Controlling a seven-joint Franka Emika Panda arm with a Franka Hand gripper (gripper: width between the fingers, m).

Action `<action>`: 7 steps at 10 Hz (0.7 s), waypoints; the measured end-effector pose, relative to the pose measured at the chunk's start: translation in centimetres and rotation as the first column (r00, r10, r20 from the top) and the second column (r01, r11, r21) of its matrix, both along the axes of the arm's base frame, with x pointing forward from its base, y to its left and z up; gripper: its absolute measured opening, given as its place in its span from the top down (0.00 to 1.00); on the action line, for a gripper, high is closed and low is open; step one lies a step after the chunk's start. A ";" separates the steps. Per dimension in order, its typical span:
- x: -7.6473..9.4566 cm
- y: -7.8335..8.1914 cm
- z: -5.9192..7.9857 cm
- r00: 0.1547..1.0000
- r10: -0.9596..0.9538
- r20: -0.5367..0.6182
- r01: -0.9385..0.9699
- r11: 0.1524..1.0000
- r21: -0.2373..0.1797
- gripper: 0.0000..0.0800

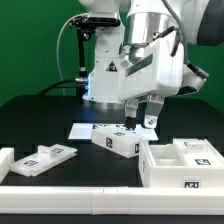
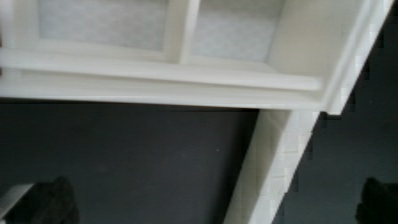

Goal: Assemble cabinet

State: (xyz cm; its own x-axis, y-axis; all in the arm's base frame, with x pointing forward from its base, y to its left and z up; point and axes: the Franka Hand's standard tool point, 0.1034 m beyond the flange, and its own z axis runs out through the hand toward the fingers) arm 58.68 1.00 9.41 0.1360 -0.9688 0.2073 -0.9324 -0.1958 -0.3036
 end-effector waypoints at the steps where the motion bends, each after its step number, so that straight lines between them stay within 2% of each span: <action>1: 0.0 0.0 0.0 1.000 0.000 0.000 0.000 1.000 0.000 0.00; 2: 0.0 -0.2 0.0 1.000 0.011 0.003 -0.011 1.000 -0.008 0.00; 4: 0.2 -3.4 0.9 0.995 0.070 0.067 -0.064 0.995 -0.076 0.00; 5: 0.0 -4.3 0.7 0.995 0.068 0.076 -0.062 0.995 -0.079 0.00; 6: 0.1 -5.9 0.7 0.992 0.090 0.091 -0.080 0.991 -0.108 0.00; 7: 0.1 -7.7 0.8 0.979 0.188 0.082 -0.171 0.968 -0.182 0.00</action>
Offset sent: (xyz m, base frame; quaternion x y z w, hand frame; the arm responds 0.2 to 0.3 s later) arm -0.0049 -0.0179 -0.0048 0.1036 -0.0593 -0.0097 0.9928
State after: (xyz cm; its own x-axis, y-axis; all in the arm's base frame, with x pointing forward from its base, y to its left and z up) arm 58.74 -6.74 10.17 0.2750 -0.8784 0.3909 -0.8448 -0.4149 -0.3379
